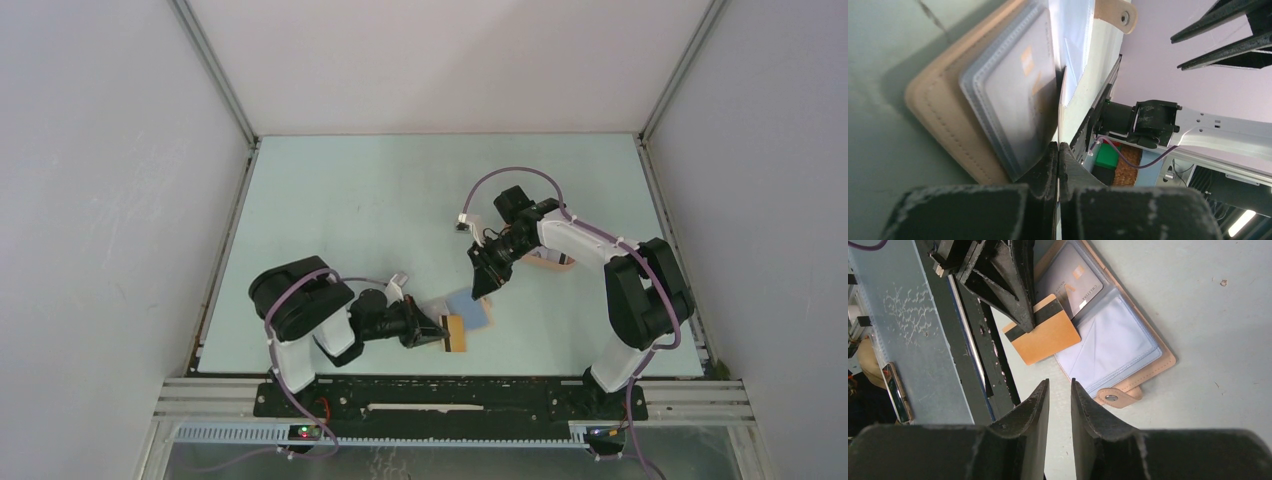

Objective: Put the credit cards into the card holder
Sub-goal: Insert the credit card into the card holder.

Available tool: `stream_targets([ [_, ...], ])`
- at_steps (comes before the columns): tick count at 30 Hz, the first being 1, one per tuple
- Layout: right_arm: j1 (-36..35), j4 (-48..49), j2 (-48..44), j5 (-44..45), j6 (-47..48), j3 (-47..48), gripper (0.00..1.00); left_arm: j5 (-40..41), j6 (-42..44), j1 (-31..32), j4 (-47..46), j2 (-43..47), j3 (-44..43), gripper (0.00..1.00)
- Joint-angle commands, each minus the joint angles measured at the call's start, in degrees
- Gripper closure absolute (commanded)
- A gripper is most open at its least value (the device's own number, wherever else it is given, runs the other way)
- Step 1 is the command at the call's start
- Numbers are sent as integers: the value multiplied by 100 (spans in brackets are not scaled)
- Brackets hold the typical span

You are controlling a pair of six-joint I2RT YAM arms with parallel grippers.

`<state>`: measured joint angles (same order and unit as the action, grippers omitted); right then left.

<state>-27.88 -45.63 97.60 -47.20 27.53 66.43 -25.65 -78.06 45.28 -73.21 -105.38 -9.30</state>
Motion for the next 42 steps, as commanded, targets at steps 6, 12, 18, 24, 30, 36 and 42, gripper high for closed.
stream_targets([
  [6,-51,-56,-150,-44,-27,204,70,90,-177,-179,-431,-343,-2,100],
  [12,-52,-60,-188,-70,-18,204,71,150,-259,-230,-473,-479,-71,100],
  [18,-51,-85,-279,-105,4,204,71,259,-288,-257,-408,-521,-193,100],
  [24,-51,-96,-329,-144,20,206,71,382,-278,-264,-224,-527,-361,100],
  [30,-34,-111,-396,-167,27,206,71,617,-242,-263,-38,-464,-433,100],
  [36,-15,-121,-421,-186,42,204,71,785,-196,-264,145,-400,-517,100],
  [42,17,-122,-450,-209,30,208,71,950,-278,-181,142,-402,-588,100],
])
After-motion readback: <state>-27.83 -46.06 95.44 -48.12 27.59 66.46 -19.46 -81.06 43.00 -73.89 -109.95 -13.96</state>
